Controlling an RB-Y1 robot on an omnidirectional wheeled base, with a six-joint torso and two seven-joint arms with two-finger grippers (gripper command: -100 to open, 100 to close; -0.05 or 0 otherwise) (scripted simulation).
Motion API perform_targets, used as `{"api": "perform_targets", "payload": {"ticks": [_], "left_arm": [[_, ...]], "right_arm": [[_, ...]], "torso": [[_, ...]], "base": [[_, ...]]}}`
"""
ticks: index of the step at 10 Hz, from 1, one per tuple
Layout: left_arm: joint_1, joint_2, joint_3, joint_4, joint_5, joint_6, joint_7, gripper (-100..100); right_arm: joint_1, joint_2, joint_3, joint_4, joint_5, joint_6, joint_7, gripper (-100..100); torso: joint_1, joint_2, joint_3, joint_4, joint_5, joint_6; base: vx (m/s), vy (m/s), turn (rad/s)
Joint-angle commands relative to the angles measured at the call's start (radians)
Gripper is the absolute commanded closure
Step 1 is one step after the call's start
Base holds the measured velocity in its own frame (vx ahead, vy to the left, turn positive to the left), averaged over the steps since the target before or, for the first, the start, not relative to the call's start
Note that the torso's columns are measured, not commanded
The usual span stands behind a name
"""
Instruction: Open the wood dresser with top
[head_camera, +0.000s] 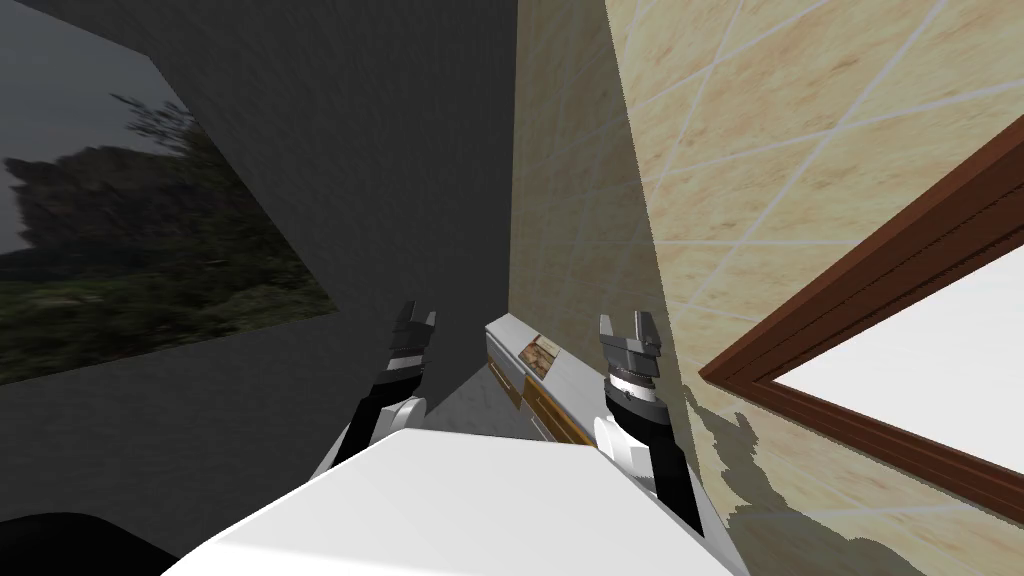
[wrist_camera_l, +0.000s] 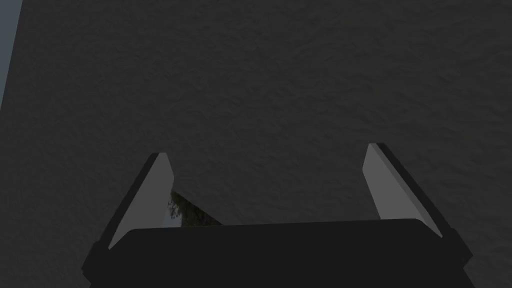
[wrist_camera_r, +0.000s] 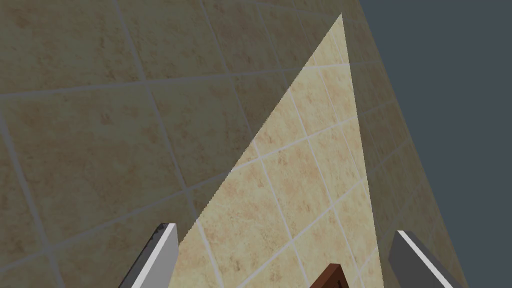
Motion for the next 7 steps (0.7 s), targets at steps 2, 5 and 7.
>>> {"api": "perform_targets", "payload": {"ticks": [2, 5, 7], "left_arm": [[0.000, 0.000, 0.000, 0.000, 0.000, 0.000, 0.000, 0], [0.000, 0.000, 0.000, 0.000, 0.000, 0.000, 0.000, 0], [0.000, 0.000, 0.000, 0.000, 0.000, 0.000, 0.000, 0]], "right_arm": [[0.000, 0.000, 0.000, 0.000, 0.000, 0.000, 0.000, 0], [0.000, 0.000, 0.000, 0.000, 0.000, 0.000, 0.000, 0], [0.000, 0.000, 0.000, 0.000, 0.000, 0.000, 0.000, 0]], "torso": [[0.000, 0.104, -0.209, 0.105, 0.000, 0.000], [0.000, 0.322, -0.644, 0.322, 0.000, 0.000], [0.000, 0.470, -0.939, 0.470, 0.000, 0.000]], "base": [[0.000, 0.000, 0.000], [0.000, 0.000, 0.000], [0.000, 0.000, 0.000]]}}
